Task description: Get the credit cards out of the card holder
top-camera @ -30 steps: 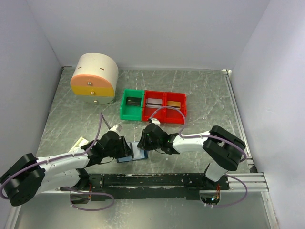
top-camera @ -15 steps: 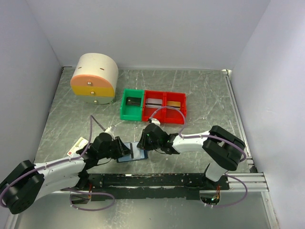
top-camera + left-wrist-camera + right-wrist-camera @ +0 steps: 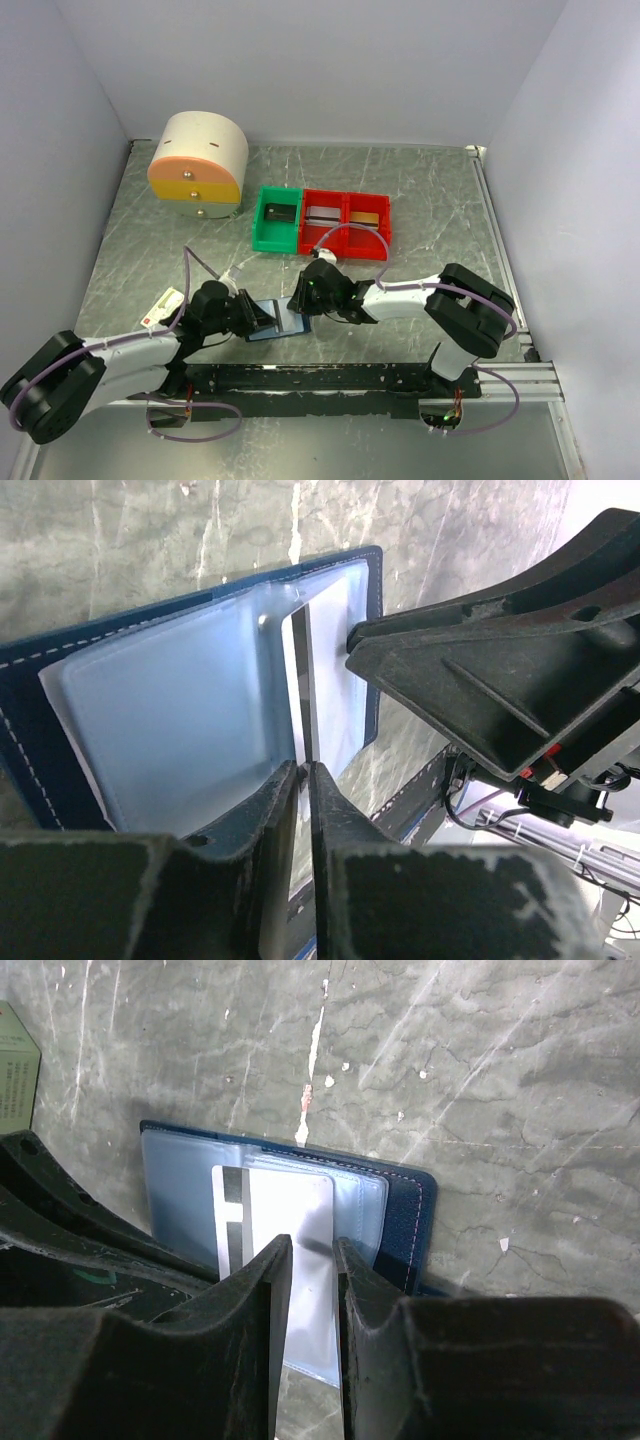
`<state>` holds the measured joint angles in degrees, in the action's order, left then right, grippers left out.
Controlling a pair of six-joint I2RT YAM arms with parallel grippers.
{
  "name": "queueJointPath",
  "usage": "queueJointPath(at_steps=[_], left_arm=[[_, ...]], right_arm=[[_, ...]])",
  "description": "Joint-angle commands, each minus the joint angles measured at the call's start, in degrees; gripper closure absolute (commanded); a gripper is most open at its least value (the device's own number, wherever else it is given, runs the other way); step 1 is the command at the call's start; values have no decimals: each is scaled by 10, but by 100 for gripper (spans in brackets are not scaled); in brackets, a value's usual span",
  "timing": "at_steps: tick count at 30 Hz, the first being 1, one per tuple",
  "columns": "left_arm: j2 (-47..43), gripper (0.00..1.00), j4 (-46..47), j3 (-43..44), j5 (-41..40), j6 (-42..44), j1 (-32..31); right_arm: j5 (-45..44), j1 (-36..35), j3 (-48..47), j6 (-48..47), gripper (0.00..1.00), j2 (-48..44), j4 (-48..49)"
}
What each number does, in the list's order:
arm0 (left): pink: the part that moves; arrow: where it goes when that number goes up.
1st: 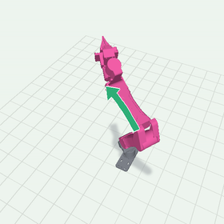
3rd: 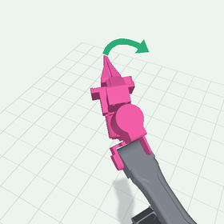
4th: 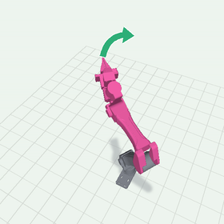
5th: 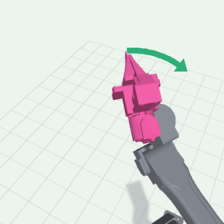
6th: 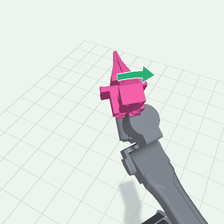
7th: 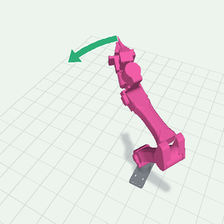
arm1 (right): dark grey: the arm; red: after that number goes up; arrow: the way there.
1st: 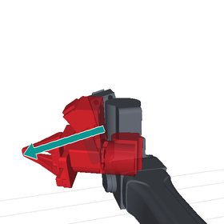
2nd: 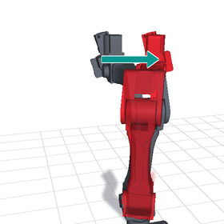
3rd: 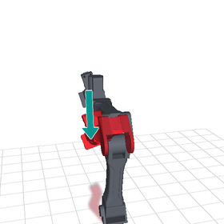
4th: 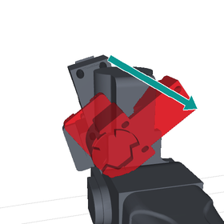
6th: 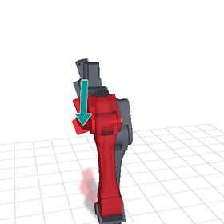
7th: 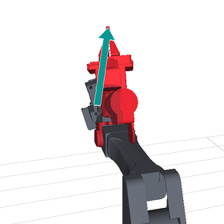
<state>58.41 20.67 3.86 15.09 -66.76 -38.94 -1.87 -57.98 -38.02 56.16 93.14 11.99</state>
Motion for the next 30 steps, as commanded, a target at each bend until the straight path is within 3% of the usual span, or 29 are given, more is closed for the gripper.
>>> queueJointPath(at_steps=[1,6,14,22,25,30], left_arm=[[13,80,56,1,37,-13,8],[16,82,56,2,38,-14,10],[36,72,94,-1,27,-35,10],[61,85,114,-1,28,-42,10],[33,91,79,1,18,-37,10],[-33,93,-20,6,-9,-18,10]], right_arm=[[12,-6,24,-4,76,19,-68],[15,-6,28,-4,76,19,-64],[23,-6,33,-2,76,25,-49],[19,-6,39,1,76,18,-50],[17,-6,44,4,76,15,-49],[13,-6,42,3,76,23,-53]])
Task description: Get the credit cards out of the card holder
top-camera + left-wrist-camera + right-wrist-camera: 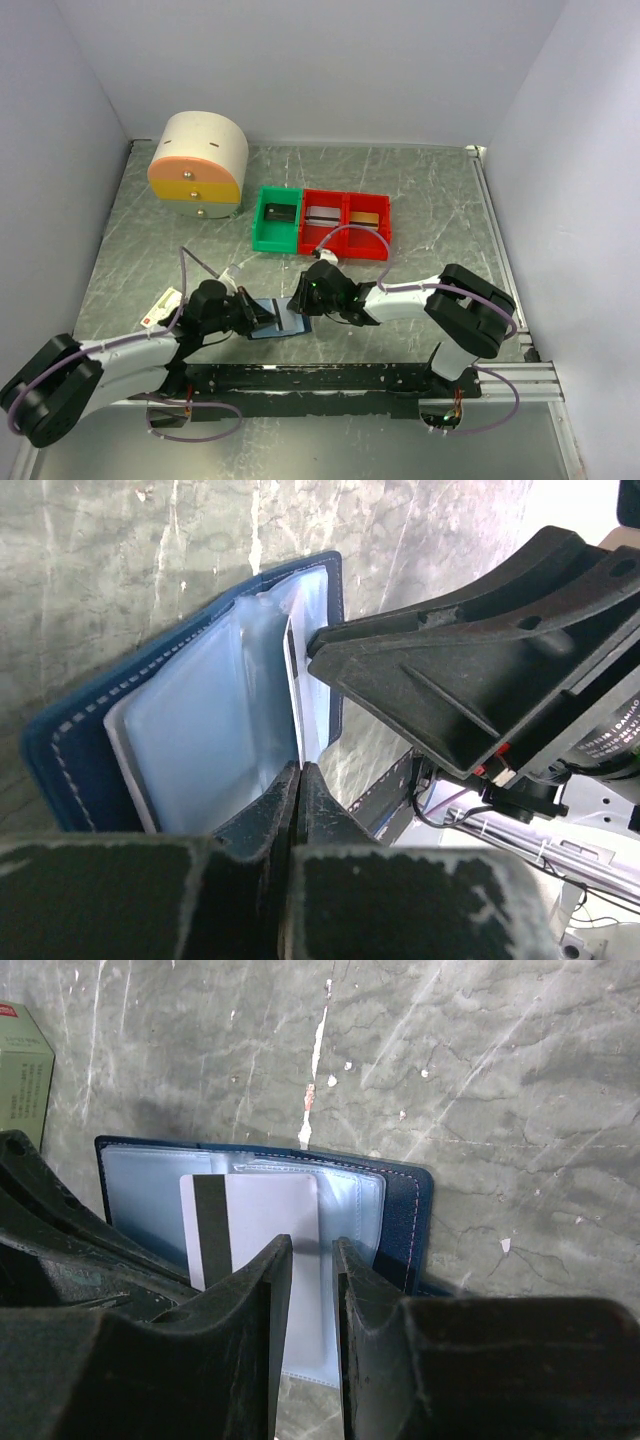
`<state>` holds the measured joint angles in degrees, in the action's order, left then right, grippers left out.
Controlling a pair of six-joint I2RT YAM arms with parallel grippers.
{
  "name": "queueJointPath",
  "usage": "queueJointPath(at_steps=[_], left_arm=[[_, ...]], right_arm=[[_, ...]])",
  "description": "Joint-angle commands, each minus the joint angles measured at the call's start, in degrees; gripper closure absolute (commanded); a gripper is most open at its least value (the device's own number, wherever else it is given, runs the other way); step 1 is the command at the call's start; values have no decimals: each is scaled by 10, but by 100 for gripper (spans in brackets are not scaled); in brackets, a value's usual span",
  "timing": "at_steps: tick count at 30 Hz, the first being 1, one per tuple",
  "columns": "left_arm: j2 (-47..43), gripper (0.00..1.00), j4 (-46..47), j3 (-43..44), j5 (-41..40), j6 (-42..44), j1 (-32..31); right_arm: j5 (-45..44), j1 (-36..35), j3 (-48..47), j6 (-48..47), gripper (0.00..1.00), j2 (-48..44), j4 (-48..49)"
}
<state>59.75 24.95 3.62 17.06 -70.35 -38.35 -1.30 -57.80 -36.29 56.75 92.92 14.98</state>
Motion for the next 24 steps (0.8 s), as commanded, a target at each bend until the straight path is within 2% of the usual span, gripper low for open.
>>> queueJointPath(at_steps=[1,7,13,18,21,24], left_arm=[[-60,93,-84,10,-36,24,4],[-109,90,-168,27,-65,61,4],[-68,91,-159,46,-51,72,4],[-68,91,-174,54,-57,77,4],[-79,90,-192,57,-69,84,5],[-86,89,-194,57,-71,86,4]], right_arm=[[8,-7,25,-2,76,27,-82],[14,-8,24,-5,75,26,-75],[28,-7,-23,-45,72,10,-101],[42,-7,-58,-81,70,-16,-104],[57,-9,-79,-93,70,-1,-110],[70,-13,-66,-77,70,19,-74]])
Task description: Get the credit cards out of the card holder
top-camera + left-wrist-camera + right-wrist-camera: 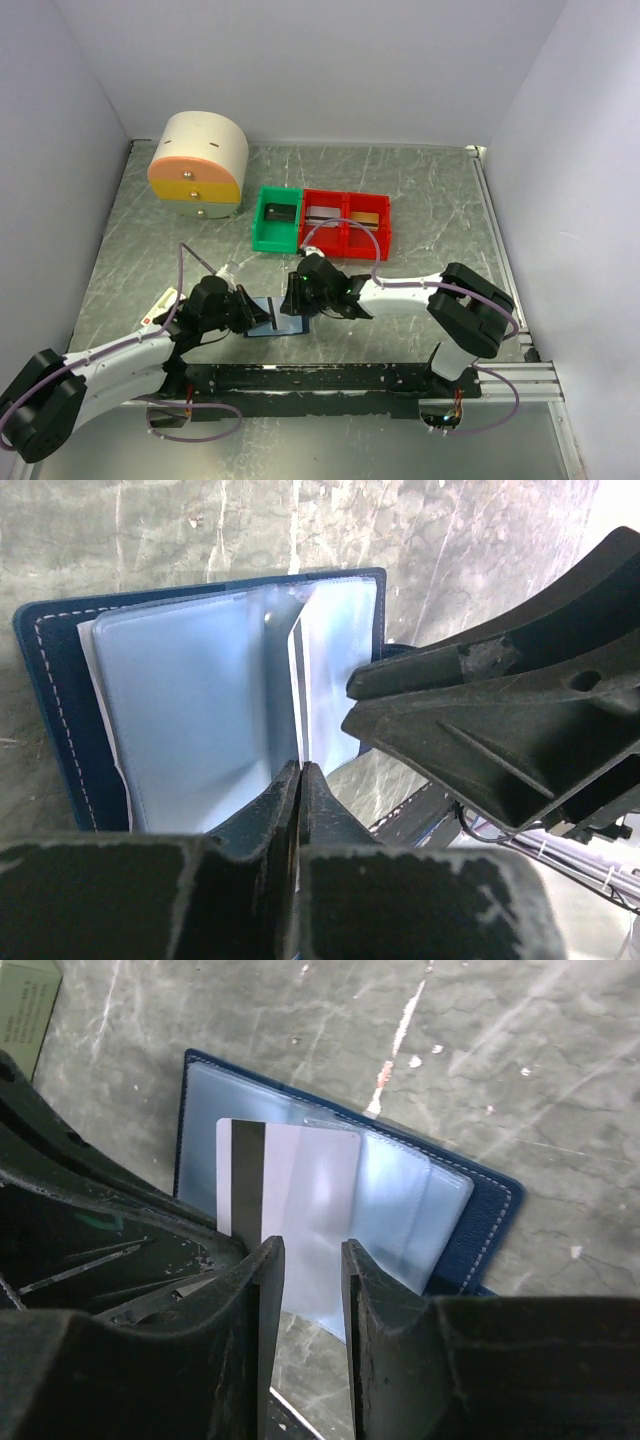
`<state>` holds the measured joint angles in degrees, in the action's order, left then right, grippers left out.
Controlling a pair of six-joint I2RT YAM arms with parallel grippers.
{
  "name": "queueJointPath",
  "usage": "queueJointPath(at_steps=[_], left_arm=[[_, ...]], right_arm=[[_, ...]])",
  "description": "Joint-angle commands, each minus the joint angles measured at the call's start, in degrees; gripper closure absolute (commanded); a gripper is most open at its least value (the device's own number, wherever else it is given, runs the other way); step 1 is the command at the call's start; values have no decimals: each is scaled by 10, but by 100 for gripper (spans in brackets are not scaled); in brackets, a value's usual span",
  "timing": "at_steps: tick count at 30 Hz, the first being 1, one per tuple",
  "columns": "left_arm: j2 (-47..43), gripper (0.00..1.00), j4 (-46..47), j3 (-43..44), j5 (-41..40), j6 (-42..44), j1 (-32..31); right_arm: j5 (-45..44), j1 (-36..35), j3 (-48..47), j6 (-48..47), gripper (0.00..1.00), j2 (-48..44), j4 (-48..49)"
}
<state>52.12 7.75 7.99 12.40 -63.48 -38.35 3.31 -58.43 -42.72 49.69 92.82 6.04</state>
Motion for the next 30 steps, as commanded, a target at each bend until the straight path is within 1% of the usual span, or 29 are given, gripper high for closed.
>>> queueJointPath(at_steps=[1,4,8,11,15,16,19,22,24,30], left_arm=[[-9,89,-19,12,-23,16,4],[0,88,-15,14,-16,19,4],[12,83,-6,24,-1,32,4],[15,75,11,31,12,33,4],[20,65,63,24,23,16,4],[24,65,76,21,26,10,5],[37,73,96,15,33,-5,5],[29,87,61,21,19,-2,5],[11,93,23,30,4,7,5],[-62,93,-130,75,-62,62,4]], right_arm=[[28,-7,5,3,71,28,28],[12,-6,16,27,74,52,22],[-7,-7,44,51,78,64,13],[-6,-7,77,68,80,53,37],[-3,-7,97,78,80,42,57],[-3,-7,98,77,81,42,57],[-5,-7,101,78,81,41,56],[-6,-7,103,77,81,37,54],[-10,-6,103,76,81,33,48],[-14,3,90,62,78,11,49]])
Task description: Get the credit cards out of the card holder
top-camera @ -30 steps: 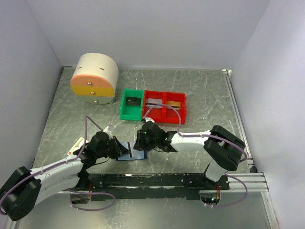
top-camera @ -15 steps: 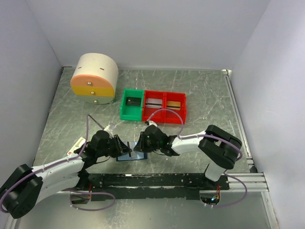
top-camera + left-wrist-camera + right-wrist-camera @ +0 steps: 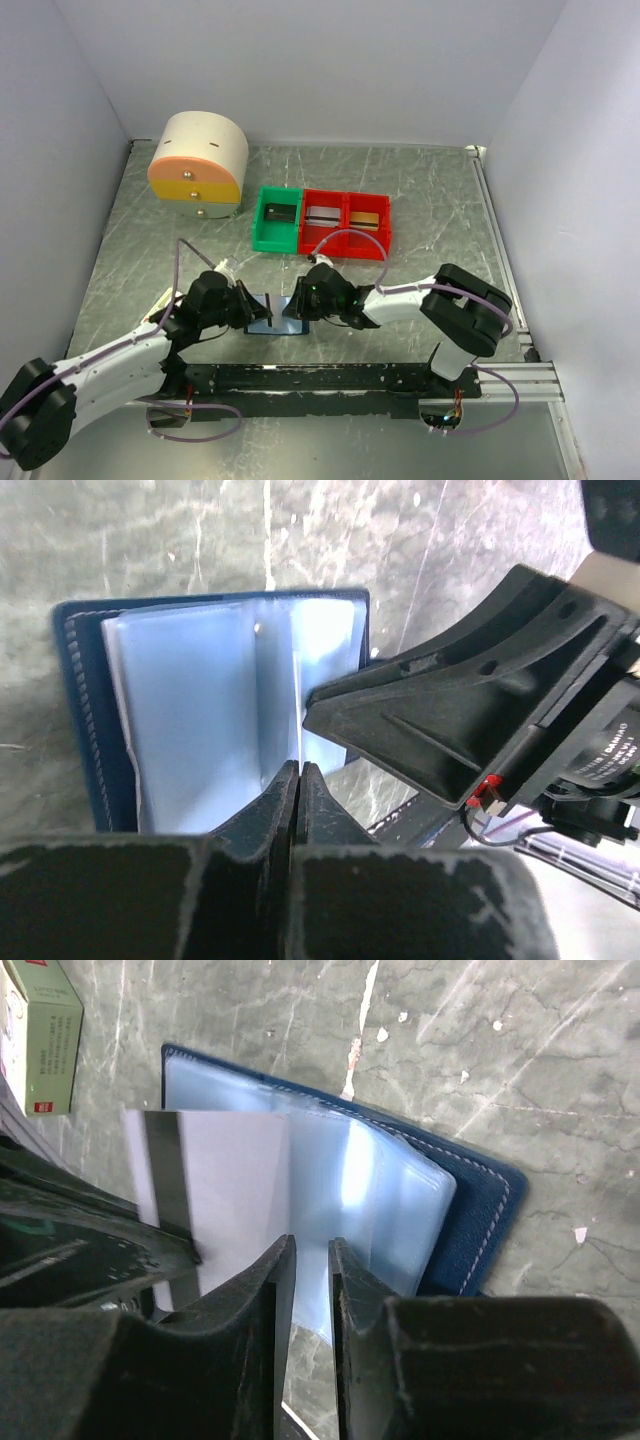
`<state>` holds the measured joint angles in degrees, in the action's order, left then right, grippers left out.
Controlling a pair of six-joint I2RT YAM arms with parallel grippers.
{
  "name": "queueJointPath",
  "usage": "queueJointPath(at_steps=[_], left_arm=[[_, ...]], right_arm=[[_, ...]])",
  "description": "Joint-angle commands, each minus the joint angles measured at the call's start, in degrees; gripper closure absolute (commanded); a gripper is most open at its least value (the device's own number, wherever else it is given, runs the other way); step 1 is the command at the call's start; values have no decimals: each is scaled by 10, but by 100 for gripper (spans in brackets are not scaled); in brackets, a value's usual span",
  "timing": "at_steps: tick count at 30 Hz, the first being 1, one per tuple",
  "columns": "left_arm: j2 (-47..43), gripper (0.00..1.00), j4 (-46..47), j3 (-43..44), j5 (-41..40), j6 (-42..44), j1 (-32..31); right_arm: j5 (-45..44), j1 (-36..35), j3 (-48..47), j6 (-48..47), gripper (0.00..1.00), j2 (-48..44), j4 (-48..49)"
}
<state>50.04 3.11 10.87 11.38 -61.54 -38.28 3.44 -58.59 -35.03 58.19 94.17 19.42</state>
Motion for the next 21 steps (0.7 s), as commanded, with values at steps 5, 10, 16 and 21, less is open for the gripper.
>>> queueJointPath(at_steps=[5,10,16,21], left_arm=[[-56,93,-160,78,-86,91,4],[-34,93,-173,95,-63,106,4],[-60,93,-183,100,-66,102,4],[-100,93,-215,126,-68,120,4]], right_arm=[[-11,30,-30,-46,75,-31,-64],[21,32,-73,-74,73,-33,-43],[57,36,-5,-13,73,-1,56],[79,60,22,-19,66,-38,122]])
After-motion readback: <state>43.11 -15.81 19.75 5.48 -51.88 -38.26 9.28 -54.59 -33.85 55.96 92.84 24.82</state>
